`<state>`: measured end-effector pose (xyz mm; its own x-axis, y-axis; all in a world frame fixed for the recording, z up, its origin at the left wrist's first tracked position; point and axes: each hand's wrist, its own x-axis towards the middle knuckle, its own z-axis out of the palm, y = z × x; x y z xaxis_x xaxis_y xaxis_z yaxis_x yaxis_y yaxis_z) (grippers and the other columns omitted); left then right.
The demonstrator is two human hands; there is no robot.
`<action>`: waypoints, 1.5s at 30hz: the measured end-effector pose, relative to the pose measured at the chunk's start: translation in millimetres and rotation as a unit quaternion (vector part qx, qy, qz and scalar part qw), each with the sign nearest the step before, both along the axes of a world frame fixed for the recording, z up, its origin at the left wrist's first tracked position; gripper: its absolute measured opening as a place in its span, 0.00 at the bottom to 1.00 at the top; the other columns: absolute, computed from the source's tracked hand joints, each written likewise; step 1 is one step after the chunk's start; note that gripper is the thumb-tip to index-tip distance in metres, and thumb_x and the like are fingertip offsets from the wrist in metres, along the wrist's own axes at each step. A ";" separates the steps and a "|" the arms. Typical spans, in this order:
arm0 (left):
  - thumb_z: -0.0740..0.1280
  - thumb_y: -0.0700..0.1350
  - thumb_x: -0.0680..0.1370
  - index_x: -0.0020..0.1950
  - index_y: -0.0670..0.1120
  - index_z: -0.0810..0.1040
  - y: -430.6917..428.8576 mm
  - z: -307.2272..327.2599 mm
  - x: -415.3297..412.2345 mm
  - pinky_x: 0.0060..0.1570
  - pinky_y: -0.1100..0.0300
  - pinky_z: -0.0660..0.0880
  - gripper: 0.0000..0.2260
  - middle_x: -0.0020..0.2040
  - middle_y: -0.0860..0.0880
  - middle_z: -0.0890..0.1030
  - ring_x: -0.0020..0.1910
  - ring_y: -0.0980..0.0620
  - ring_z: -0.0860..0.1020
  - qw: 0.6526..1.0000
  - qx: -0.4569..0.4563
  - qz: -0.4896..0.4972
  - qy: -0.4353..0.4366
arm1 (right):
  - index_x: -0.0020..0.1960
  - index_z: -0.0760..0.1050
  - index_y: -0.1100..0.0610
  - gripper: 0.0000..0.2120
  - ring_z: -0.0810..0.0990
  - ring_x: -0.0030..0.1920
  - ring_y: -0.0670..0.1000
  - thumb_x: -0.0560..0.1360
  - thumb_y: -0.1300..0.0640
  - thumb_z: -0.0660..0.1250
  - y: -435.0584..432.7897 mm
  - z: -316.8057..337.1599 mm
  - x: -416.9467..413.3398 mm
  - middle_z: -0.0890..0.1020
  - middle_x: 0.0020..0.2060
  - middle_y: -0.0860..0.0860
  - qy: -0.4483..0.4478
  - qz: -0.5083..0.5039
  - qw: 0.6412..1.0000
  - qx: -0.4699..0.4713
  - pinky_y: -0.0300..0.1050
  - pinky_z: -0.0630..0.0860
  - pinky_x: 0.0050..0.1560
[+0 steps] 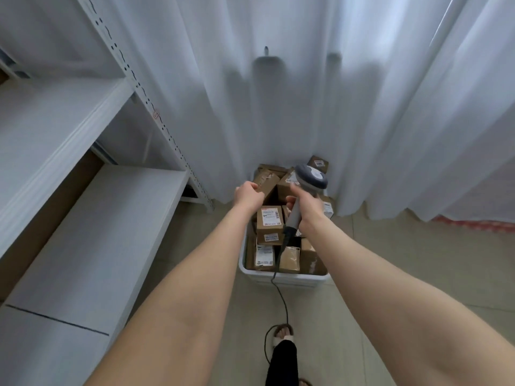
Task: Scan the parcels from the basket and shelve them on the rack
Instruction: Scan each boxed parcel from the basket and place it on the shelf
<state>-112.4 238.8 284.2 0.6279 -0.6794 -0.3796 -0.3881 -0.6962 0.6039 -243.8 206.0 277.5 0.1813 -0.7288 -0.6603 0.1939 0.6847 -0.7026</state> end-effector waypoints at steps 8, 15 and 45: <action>0.65 0.45 0.78 0.69 0.44 0.70 -54.5 -92.6 45.6 0.59 0.57 0.70 0.20 0.67 0.43 0.73 0.65 0.45 0.72 0.997 0.077 0.005 0.030 | 0.69 0.69 0.57 0.25 0.82 0.51 0.53 0.74 0.57 0.71 -53.9 -92.7 43.1 0.81 0.48 0.55 0.106 0.028 0.992 0.060 0.54 0.78 0.59; 0.64 0.45 0.79 0.71 0.39 0.66 -84.4 -205.4 53.3 0.59 0.55 0.71 0.22 0.69 0.41 0.71 0.66 0.43 0.71 0.988 0.138 0.027 0.060 | 0.69 0.67 0.55 0.24 0.78 0.56 0.58 0.75 0.59 0.69 -86.5 -196.4 57.3 0.78 0.59 0.58 0.153 0.095 0.982 0.061 0.60 0.74 0.63; 0.63 0.47 0.80 0.66 0.39 0.71 -76.2 -299.4 66.5 0.56 0.48 0.77 0.18 0.57 0.41 0.79 0.54 0.42 0.79 0.956 0.071 0.193 0.208 | 0.68 0.67 0.55 0.25 0.76 0.50 0.55 0.73 0.58 0.71 -91.8 -286.6 71.8 0.75 0.44 0.51 0.178 0.171 0.964 0.101 0.55 0.76 0.57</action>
<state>-45.9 162.7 -15.2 0.5963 -0.3513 -0.7218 0.1672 -0.8251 0.5397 -172.0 114.2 -9.0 0.1229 -0.5174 -0.8469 -0.2960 0.7954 -0.5289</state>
